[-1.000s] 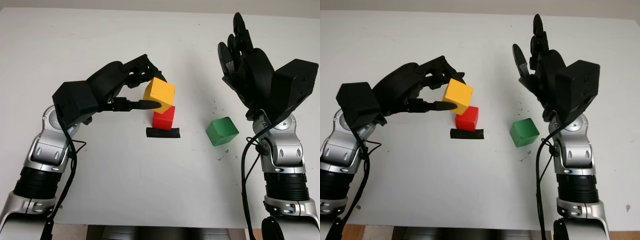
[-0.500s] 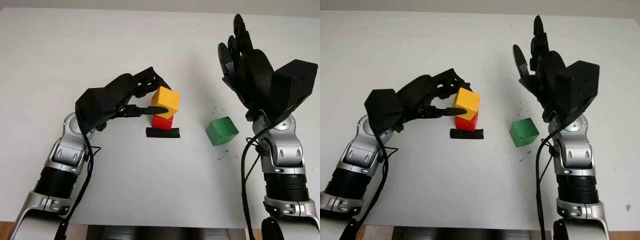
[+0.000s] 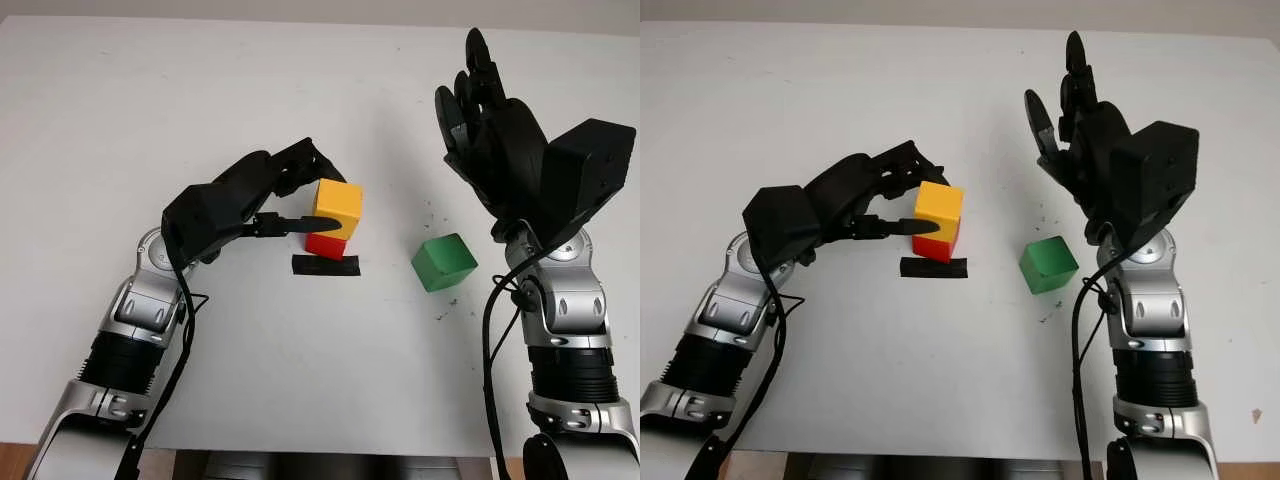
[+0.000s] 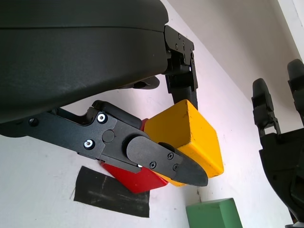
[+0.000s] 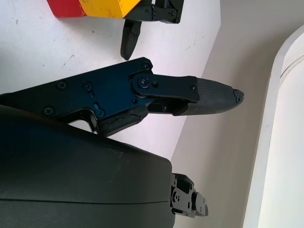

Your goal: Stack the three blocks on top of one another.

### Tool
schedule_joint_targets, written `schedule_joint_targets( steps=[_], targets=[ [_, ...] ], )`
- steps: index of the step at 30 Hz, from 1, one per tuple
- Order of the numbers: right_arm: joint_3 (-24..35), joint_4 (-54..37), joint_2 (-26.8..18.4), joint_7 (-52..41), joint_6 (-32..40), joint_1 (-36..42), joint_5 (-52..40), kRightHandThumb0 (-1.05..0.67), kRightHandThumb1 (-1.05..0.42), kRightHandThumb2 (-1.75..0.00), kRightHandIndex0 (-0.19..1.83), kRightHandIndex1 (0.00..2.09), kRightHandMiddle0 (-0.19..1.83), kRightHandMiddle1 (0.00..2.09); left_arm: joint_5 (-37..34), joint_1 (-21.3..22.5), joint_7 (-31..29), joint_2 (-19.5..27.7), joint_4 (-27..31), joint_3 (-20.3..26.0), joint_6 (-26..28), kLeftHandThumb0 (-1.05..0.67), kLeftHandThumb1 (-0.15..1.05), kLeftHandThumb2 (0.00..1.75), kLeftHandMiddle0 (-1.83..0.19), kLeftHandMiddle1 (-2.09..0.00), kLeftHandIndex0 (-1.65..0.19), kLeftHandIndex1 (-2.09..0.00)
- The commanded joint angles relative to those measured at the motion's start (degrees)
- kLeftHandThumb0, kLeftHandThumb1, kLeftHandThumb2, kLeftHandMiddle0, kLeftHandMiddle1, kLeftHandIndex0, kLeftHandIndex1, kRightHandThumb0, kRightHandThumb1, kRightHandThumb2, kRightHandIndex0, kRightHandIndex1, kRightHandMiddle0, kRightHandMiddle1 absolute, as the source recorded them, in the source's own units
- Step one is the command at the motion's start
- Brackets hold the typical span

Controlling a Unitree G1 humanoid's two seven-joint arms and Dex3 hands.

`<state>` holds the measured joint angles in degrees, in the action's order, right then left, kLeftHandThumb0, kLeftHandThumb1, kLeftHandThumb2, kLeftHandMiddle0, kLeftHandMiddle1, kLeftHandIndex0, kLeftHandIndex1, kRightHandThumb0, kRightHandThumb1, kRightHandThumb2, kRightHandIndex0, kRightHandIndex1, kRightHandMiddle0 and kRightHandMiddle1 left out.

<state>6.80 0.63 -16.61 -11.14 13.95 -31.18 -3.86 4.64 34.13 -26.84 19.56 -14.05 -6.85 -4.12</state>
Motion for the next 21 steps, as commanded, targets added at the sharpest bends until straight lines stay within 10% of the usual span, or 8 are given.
schedule_joint_targets(
  steps=[1, 14, 21],
  targets=[
    [0.01, -1.17, -0.5, -0.16, -0.53, 0.15, -0.03, -0.73, -1.05, -0.5, -0.19, 0.0, -0.19, 0.0, 0.36, 0.45, -0.66, 0.25, 0.23, -0.63, -0.44, -0.52, 1.05, 0.06, -0.27, -0.04, -0.35, -1.64],
    [0.13, -1.11, -0.45, -0.34, 0.15, 0.1, -0.04, -0.73, -1.05, -0.5, -0.19, 0.0, -0.19, 0.0, 3.73, -0.97, 0.42, 0.96, 4.38, -0.59, 1.48, -0.6, 1.02, 0.05, -0.27, -0.04, -0.35, -1.65],
    [0.14, -0.98, -0.58, -0.78, 0.06, 0.1, -0.28, -0.73, -1.05, -0.5, -0.19, 0.0, -0.19, 0.0, 4.95, -1.53, -1.13, 2.16, 8.21, -1.59, 4.98, -0.78, 1.02, 0.05, -0.03, -0.04, -0.17, -0.38]
  ],
)
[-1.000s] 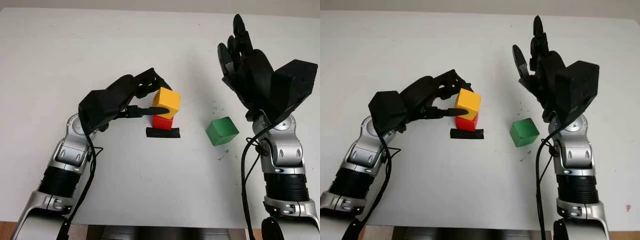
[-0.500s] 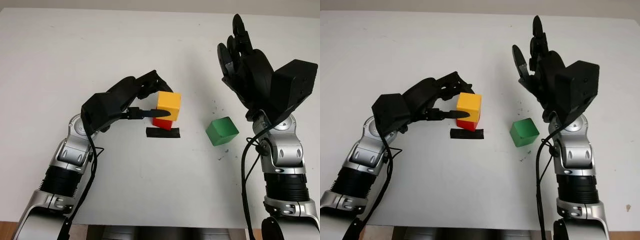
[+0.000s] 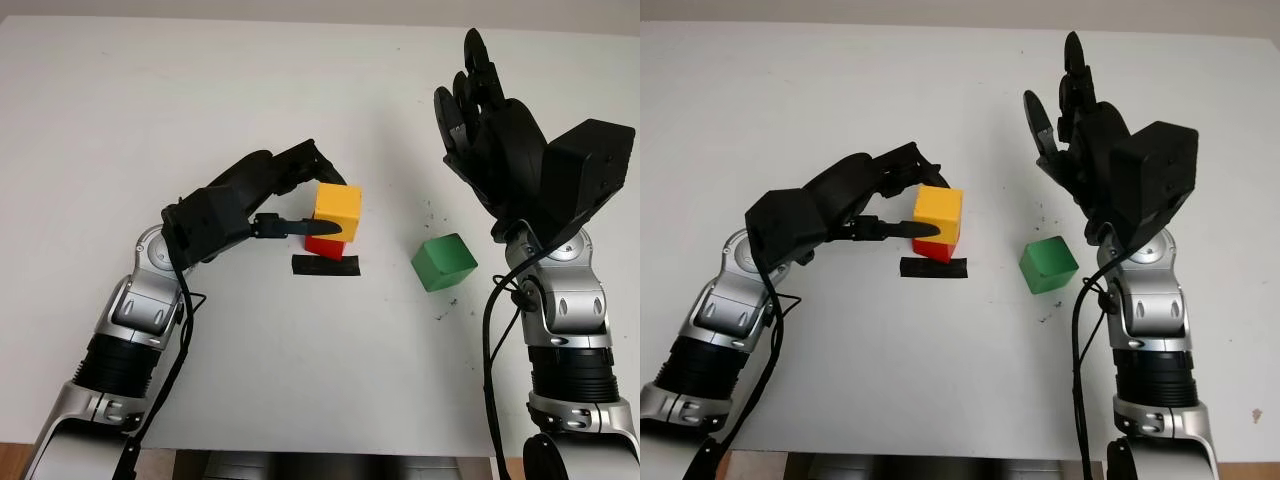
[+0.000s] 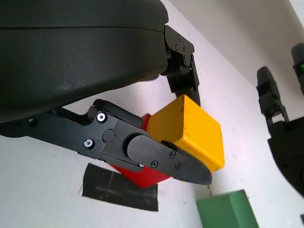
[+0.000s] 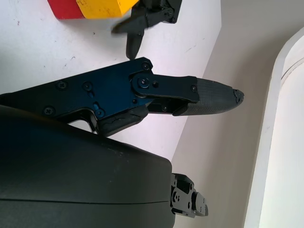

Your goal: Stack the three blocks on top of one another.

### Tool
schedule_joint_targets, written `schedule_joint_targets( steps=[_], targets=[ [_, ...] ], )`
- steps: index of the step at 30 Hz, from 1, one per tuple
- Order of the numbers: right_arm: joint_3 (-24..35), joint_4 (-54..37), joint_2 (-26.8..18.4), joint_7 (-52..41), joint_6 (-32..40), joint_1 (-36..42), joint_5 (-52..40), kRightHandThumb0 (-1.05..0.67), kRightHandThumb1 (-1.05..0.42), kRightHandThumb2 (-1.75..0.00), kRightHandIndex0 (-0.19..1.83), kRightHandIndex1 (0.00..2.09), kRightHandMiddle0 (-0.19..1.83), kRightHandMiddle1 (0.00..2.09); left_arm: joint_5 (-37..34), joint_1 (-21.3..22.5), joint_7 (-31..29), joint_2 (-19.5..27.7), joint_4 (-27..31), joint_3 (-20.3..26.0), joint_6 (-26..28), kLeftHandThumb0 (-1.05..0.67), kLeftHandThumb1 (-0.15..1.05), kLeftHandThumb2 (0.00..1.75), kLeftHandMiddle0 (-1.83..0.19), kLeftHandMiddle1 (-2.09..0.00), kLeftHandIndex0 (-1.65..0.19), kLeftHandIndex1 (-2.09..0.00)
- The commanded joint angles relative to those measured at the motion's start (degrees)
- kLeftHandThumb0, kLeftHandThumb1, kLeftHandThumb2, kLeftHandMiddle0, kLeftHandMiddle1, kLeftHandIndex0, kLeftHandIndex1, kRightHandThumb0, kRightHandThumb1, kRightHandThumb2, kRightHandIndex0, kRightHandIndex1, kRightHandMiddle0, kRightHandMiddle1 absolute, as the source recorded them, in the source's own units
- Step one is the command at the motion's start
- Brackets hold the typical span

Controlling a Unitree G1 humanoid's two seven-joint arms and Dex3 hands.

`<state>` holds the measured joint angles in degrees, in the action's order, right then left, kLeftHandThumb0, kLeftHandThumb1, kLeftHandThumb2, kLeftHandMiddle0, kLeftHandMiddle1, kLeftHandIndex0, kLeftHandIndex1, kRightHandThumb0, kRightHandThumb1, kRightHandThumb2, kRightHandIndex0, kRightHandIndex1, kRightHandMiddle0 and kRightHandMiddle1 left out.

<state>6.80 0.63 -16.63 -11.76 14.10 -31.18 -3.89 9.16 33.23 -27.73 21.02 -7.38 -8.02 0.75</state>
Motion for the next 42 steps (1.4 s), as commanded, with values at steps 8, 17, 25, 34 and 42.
schedule_joint_targets(
  steps=[8, 17, 25, 34, 42],
  targets=[
    [0.16, -1.16, -0.48, -0.03, -0.23, 0.34, -0.13, -0.73, -1.05, -0.49, -0.19, 0.0, -0.19, 0.0, 0.93, -0.9, 0.17, 1.58, 3.08, -0.2, -0.53, -0.77, 1.02, 0.05, 0.08, -0.04, -0.04, -0.09],
    [0.2, -1.84, -0.5, 0.18, 0.3, 0.65, -0.04, -0.73, -1.05, -0.49, -0.19, 0.0, -0.19, 0.0, -0.73, -1.76, -1.29, 2.55, 4.37, 0.57, -0.47, -0.77, 1.01, 0.05, 0.08, -0.05, -0.01, -0.05],
    [2.17, -9.05, -6.86, -5.35, 1.58, 3.71, -1.1, -0.76, -1.03, -0.26, -0.18, 0.02, -0.16, 0.02, -13.0, -6.28, -1.73, 2.27, 11.64, 9.72, 1.02, -0.91, 1.05, 0.58, 0.19, 0.0, 0.19, 0.0],
    [3.74, -21.78, -25.9, -16.27, 6.72, 7.06, 5.54, -0.68, -0.87, -0.04, 0.14, 0.15, 0.14, 0.13, -17.9, -6.17, 13.94, -3.09, 9.21, 19.69, 2.12, -0.82, 1.05, 0.58, 0.12, -0.05, 0.13, -0.05],
    [6.93, -29.86, -36.99, -23.27, 3.21, 14.14, 12.18, -0.57, -0.78, -0.05, 0.4, 0.14, 0.44, 0.1, -16.6, -6.99, 16.53, -3.77, 5.83, 19.11, 1.7, -0.81, 1.05, 0.58, 0.15, -0.04, 0.14, -0.05]
  ],
)
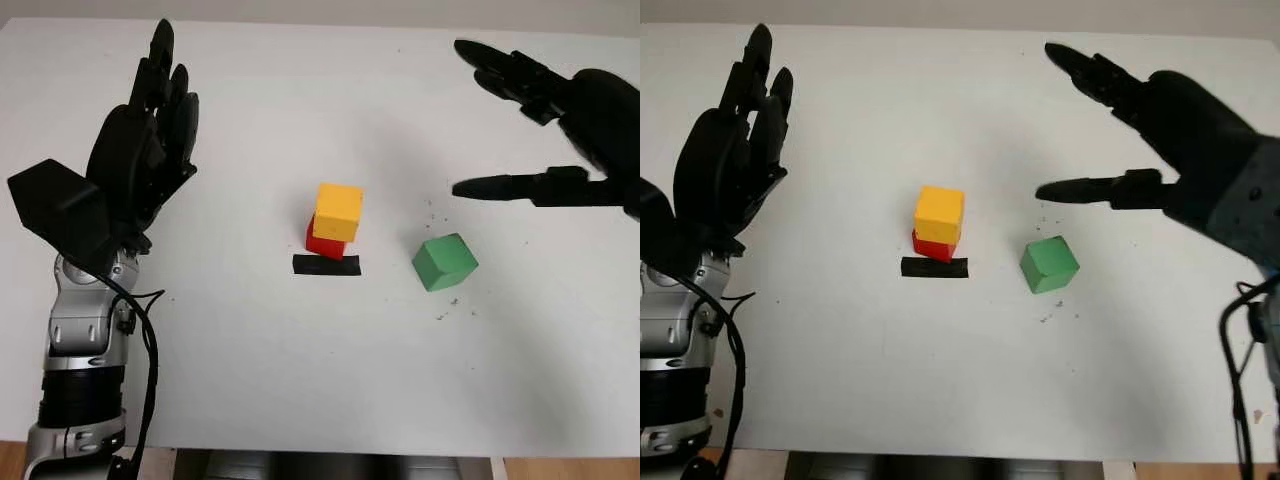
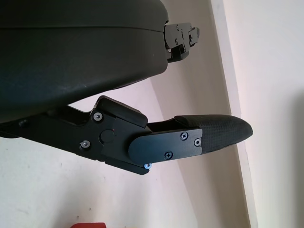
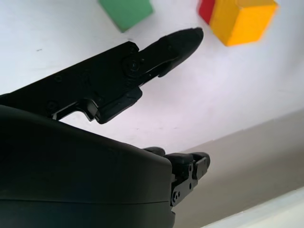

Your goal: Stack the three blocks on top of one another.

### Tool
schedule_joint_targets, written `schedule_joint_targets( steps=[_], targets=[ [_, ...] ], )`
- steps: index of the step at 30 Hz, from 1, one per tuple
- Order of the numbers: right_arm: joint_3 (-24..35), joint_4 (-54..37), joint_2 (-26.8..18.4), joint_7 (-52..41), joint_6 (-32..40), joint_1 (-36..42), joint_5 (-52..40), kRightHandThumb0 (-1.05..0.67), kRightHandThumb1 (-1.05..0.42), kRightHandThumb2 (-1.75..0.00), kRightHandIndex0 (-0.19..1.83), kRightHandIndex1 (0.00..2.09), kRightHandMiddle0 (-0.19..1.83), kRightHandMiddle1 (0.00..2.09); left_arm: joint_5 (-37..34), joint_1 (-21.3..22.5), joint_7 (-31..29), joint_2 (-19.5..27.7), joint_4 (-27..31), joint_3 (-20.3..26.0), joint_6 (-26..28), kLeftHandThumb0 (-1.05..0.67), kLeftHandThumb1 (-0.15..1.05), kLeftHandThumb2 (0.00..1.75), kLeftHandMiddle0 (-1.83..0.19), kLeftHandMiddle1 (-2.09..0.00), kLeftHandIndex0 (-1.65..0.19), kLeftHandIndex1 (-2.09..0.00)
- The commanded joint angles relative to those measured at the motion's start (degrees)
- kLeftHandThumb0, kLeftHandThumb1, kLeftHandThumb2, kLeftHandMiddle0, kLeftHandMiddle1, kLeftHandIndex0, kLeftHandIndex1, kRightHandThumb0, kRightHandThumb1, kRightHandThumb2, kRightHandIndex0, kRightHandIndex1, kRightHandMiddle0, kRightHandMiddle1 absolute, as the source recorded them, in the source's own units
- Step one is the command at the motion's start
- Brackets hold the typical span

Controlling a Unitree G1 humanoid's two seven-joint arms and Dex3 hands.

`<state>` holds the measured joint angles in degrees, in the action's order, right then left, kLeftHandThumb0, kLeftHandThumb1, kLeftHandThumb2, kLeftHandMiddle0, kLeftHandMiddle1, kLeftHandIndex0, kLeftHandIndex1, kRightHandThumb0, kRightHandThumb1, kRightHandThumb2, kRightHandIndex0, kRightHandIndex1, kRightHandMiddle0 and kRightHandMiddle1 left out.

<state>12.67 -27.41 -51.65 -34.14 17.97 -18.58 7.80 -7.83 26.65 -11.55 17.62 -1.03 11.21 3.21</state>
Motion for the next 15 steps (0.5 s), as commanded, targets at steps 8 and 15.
schedule_joint_targets(
  steps=[8, 15],
  targets=[
    [1.53, -4.2, -9.56, -6.59, -10.39, 8.91, 8.14, -0.59, -0.83, -0.07, 0.41, 0.09, 0.45, 0.07, 0.4, 0.96, 0.53, -0.89, -5.35, -0.4, -4.43, -0.8, 1.05, 0.59, 0.18, -0.05, 0.17, -0.04],
    [-3.82, -1.92, -7.46, -4.99, -16.74, 10.55, 15.49, -0.64, -0.89, -0.07, 0.36, 0.05, 0.45, 0.05, 1.36, 1.35, 0.25, -0.39, -7.16, -0.92, -6.51, -0.79, 1.05, 0.56, 0.18, -0.05, 0.17, -0.05]
  ],
)
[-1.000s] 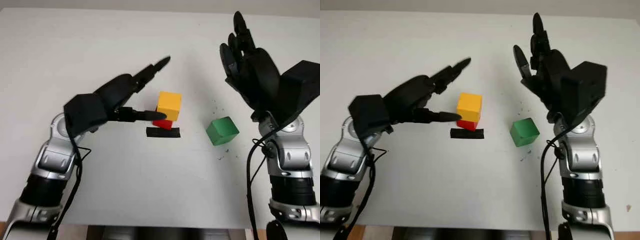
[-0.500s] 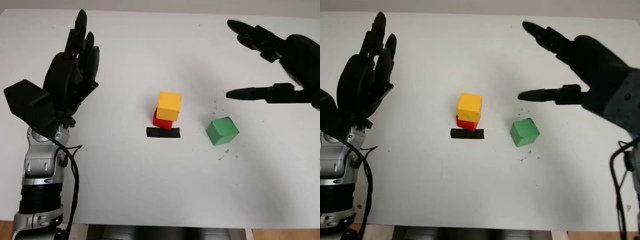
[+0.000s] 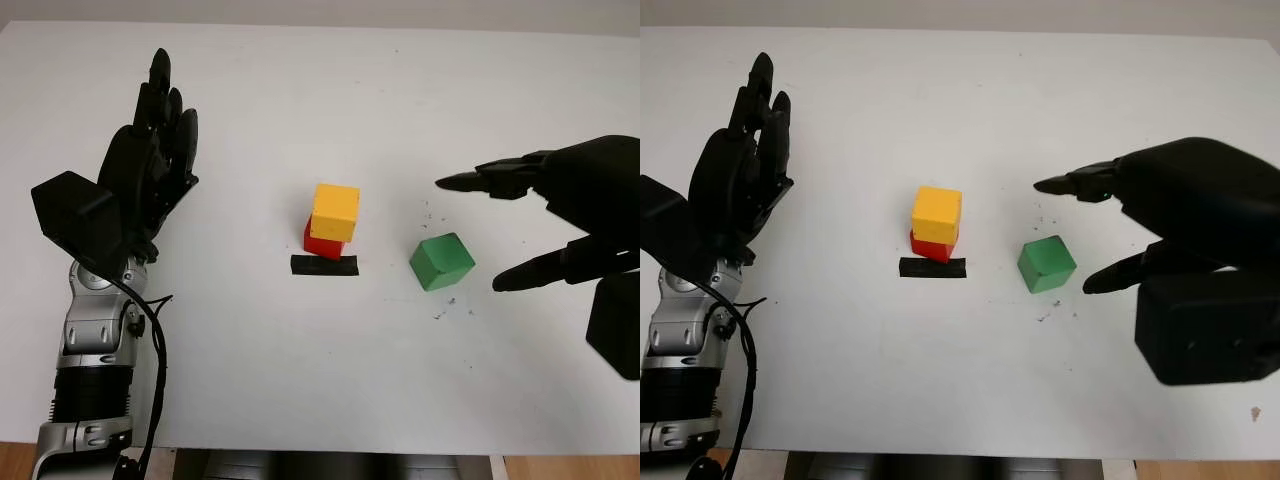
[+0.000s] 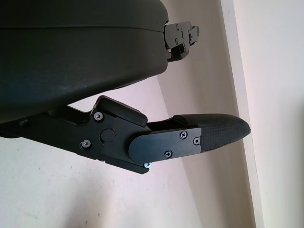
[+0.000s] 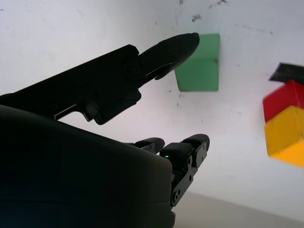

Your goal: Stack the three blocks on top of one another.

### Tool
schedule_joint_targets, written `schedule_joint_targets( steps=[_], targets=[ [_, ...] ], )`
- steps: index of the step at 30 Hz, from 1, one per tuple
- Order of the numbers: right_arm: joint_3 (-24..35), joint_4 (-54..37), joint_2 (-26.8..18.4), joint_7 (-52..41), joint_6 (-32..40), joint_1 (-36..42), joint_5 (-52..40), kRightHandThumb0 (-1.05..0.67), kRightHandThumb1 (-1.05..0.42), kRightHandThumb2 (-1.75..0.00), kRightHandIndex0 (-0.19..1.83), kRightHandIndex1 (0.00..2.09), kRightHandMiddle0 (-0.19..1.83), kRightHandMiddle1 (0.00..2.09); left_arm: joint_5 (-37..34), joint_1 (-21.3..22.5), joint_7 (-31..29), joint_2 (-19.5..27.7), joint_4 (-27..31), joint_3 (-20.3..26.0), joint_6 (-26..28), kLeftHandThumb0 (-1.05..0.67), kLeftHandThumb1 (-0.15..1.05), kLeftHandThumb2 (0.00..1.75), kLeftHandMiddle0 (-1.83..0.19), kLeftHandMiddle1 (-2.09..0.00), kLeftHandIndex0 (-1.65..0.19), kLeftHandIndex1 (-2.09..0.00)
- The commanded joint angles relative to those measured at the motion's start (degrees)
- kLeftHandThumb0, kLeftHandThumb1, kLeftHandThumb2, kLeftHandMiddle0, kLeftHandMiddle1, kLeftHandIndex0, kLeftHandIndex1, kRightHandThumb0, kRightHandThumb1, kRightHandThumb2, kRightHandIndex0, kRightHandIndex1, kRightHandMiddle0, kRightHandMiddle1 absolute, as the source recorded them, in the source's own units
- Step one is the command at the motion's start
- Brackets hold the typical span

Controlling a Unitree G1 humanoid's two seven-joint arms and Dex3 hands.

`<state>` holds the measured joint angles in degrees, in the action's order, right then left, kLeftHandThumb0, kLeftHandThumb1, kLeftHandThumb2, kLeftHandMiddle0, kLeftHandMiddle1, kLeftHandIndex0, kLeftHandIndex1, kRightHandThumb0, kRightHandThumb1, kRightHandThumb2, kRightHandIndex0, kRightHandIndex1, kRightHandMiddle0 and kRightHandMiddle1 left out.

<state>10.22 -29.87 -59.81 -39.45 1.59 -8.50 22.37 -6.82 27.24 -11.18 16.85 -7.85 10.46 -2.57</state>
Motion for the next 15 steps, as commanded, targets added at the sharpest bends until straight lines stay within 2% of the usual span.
schedule_joint_targets(
  steps=[1, 8, 15],
  targets=[
    [-2.28, 1.0, 1.02, 0.49, -0.43, 0.17, 1.75, -0.64, -0.89, -0.07, 0.36, 0.05, 0.44, 0.05, 0.4, 0.77, -0.23, 0.52, -0.49, -0.19, -0.92, -0.78, 1.05, 0.56, 0.18, -0.05, 0.17, -0.05],
    [-8.04, 7.54, 5.57, 6.74, -5.34, -2.28, 7.38, -0.65, -0.85, -0.05, 0.39, 0.06, 0.49, 0.07, 0.71, 0.19, 0.33, 0.73, 0.03, 0.06, -0.89, -0.76, 1.05, 0.48, 0.14, -0.06, 0.13, -0.07],
    [-10.14, 13.35, 8.41, 12.76, -10.15, -4.09, 10.24, -0.69, -0.84, -0.05, 0.44, 0.09, 0.57, 0.1, 0.08, -0.32, -0.29, 0.65, 0.53, -0.03, -0.26, -0.75, 1.05, 0.4, 0.14, -0.05, 0.13, -0.06]
  ],
)
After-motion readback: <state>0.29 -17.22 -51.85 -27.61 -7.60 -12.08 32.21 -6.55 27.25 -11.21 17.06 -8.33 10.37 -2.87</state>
